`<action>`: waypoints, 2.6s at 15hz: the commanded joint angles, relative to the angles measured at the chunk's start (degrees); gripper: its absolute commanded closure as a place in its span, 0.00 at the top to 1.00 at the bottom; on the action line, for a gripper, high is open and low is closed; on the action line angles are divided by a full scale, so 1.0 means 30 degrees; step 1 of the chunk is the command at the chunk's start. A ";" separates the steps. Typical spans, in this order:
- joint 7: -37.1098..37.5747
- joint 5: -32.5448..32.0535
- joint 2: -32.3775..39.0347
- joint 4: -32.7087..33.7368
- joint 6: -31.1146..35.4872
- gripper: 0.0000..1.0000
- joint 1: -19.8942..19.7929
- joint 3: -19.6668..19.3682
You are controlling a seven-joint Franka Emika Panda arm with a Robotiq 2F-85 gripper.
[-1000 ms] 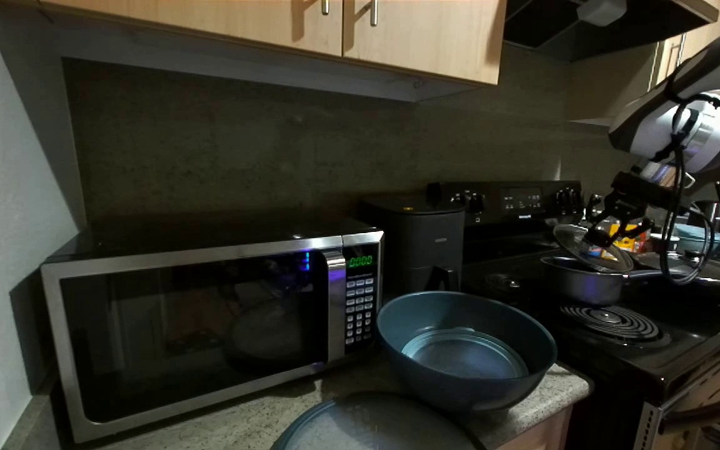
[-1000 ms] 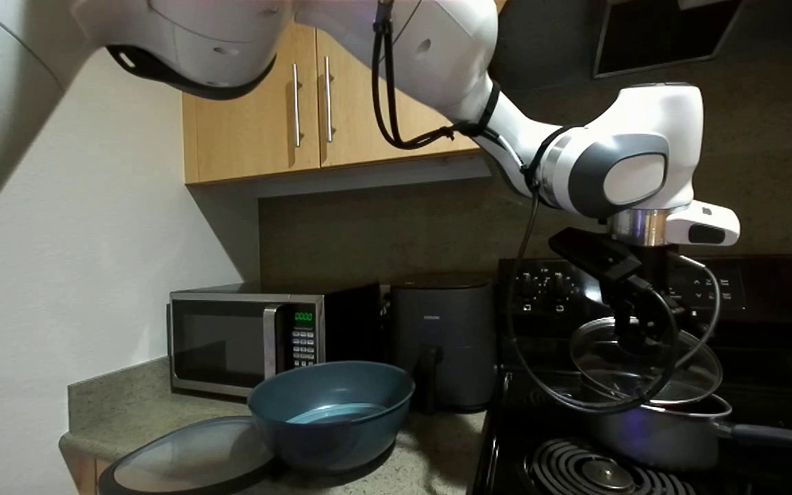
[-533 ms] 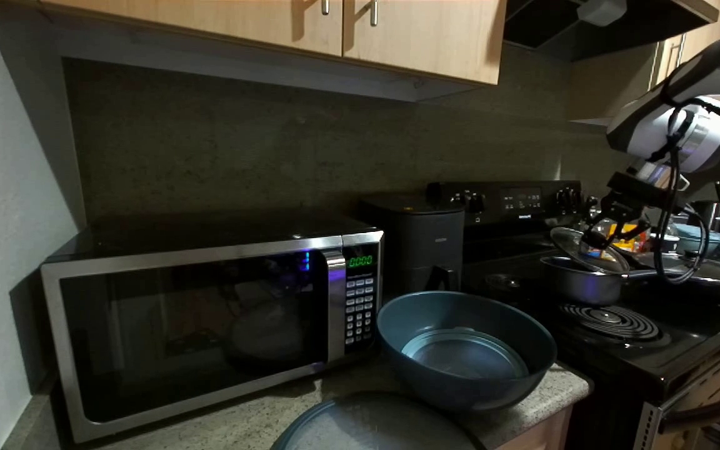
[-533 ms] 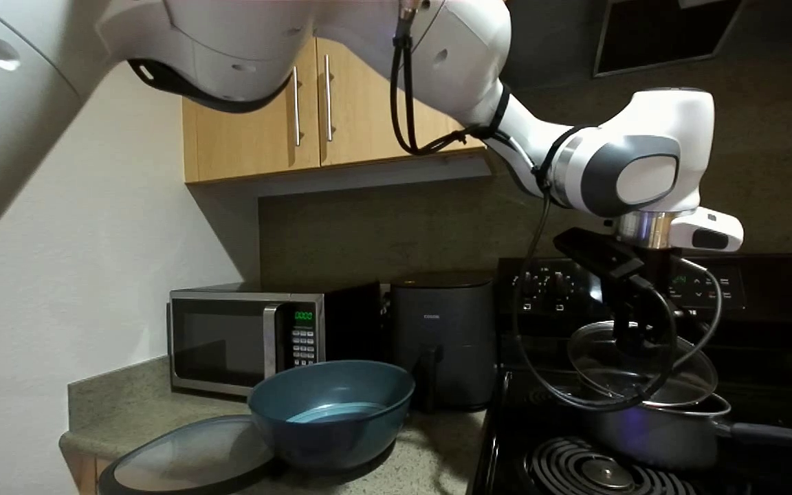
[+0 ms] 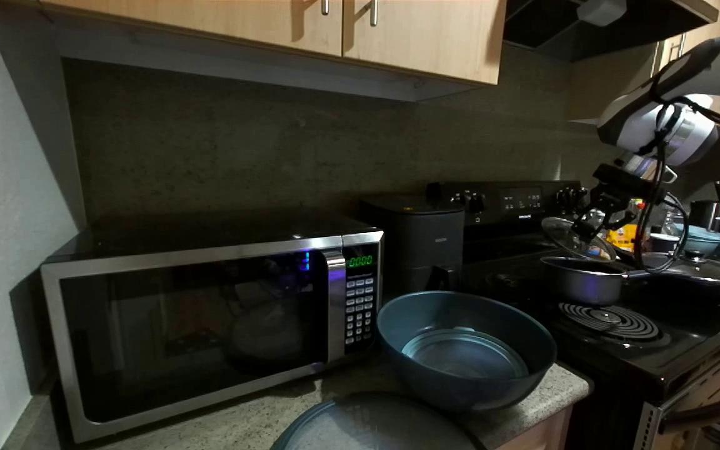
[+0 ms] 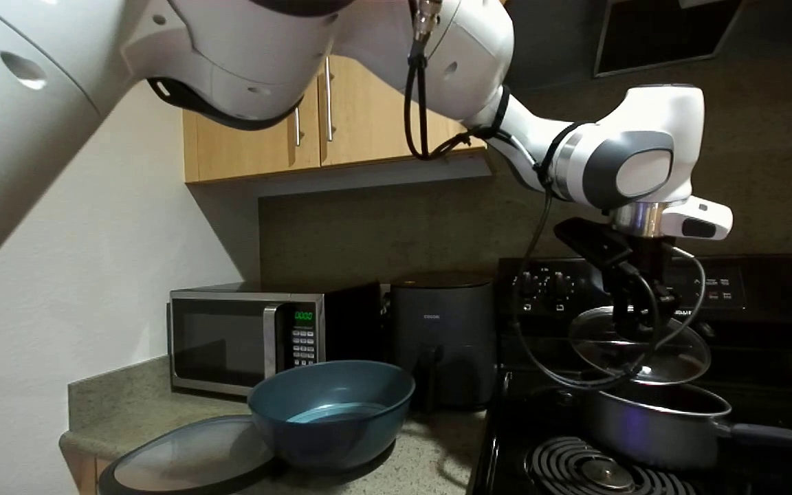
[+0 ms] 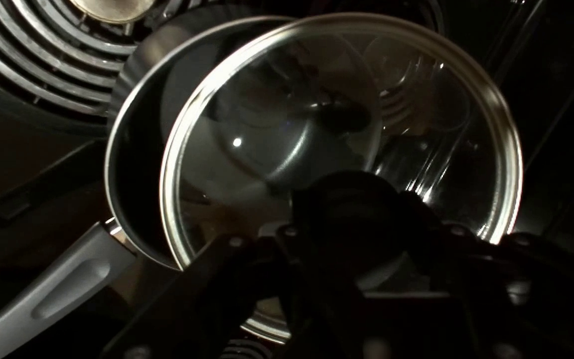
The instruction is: Remove the lid from the bowl and put it on the pan
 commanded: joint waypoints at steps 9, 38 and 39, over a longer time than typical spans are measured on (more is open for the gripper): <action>0.4807 -0.3287 0.2283 0.3516 -0.3712 0.23 0.0569 -0.0086; 0.4392 -0.3261 0.3676 0.6492 -0.5349 0.23 -0.0182 -0.0022; 0.4393 -0.3215 0.3773 0.6534 -0.5440 0.23 -0.0182 -0.0036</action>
